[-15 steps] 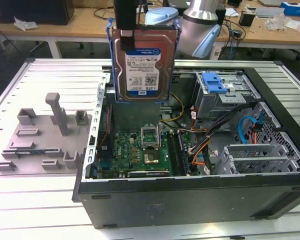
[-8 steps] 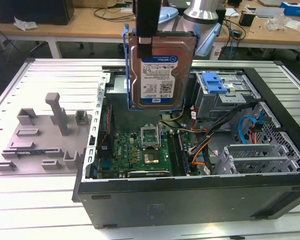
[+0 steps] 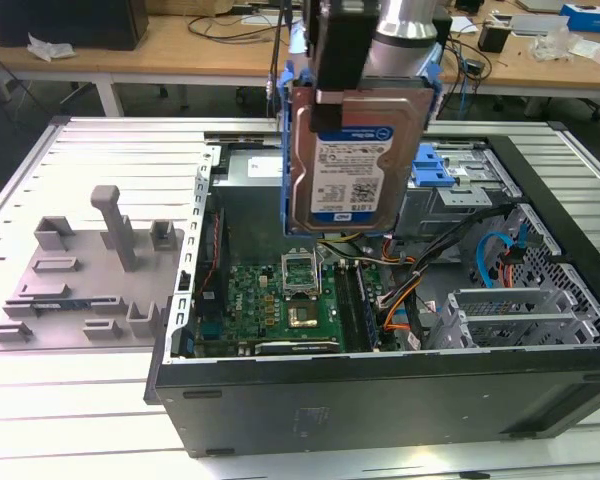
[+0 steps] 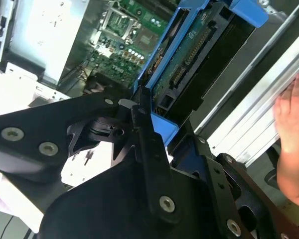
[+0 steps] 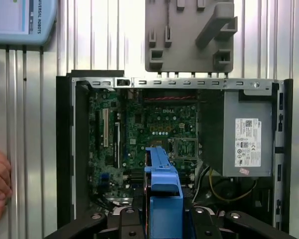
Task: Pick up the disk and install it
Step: 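Pick up the disk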
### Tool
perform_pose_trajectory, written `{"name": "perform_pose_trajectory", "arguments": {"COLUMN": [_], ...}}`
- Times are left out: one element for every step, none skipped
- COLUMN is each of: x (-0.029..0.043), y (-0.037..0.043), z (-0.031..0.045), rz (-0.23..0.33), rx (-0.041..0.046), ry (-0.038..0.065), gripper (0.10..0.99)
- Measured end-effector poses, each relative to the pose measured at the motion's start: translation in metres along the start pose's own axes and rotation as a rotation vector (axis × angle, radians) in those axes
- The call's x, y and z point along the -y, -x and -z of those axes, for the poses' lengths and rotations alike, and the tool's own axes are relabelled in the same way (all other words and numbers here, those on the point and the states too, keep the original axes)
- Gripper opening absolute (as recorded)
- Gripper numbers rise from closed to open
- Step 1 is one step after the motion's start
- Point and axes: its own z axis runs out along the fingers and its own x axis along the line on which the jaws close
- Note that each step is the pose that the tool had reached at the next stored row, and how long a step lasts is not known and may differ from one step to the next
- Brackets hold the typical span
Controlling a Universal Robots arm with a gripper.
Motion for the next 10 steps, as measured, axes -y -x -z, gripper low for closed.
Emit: {"name": "perform_pose_trajectory", "arguments": {"x": [0.0024, 0.0067, 0.0127, 0.0183, 0.0226, 0.0263, 0.0279, 0.0289, 0.0289, 0.0289], "y": [-0.0020, -0.0057, -0.0107, -0.0155, -0.0194, -0.0225, -0.0236, -0.0241, -0.0241, -0.0241], "z": [0.0000, 0.0000, 0.0000, 0.0000, 0.0000, -0.0001, -0.0001, -0.0001, -0.0001, -0.0001], "rz": [0.000, 0.000, 0.000, 0.000, 0.000, 0.000, 0.000, 0.000, 0.000, 0.000], "rx": [-0.0001, 0.0000, 0.0000, -0.0001, -0.0001, 0.0000, 0.0000, 0.0001, 0.0000, 0.0000], "ry": [0.000, 0.000, 0.000, 0.000, 0.000, 0.000, 0.000, 0.000, 0.000, 0.000], "gripper": [0.365, 0.365, 0.365, 0.365, 0.365, 0.365, 0.365, 0.365, 0.365, 0.365]}}
